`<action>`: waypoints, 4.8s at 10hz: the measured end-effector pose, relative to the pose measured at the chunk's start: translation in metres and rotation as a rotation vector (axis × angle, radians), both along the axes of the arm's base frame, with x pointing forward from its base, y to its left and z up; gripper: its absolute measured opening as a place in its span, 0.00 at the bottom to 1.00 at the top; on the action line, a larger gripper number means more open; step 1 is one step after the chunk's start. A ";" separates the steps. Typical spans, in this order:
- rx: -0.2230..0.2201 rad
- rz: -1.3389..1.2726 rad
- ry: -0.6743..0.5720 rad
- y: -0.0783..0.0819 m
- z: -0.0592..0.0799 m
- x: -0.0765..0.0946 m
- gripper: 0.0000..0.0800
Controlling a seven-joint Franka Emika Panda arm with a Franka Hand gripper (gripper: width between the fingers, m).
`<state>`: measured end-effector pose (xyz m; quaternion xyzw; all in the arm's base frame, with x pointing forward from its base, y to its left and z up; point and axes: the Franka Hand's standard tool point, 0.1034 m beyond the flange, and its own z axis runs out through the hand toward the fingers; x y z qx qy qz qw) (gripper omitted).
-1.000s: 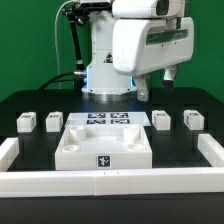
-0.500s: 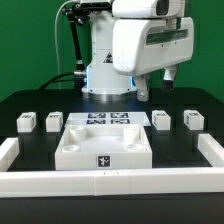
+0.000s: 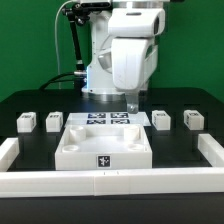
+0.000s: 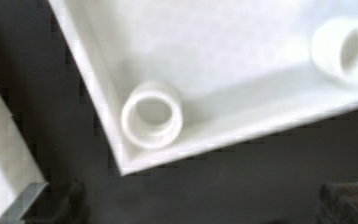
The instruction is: Assemble square table
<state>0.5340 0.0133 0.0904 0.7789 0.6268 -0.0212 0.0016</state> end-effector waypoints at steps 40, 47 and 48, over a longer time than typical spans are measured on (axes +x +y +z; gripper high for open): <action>0.046 0.220 0.059 0.016 -0.074 -0.086 0.08; 0.049 0.233 0.036 0.028 -0.074 -0.079 0.08; 0.053 0.233 0.033 0.038 -0.073 -0.077 0.08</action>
Offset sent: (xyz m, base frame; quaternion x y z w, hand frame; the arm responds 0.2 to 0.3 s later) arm 0.0000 0.0000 0.0000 0.0000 0.0000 0.0000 1.0000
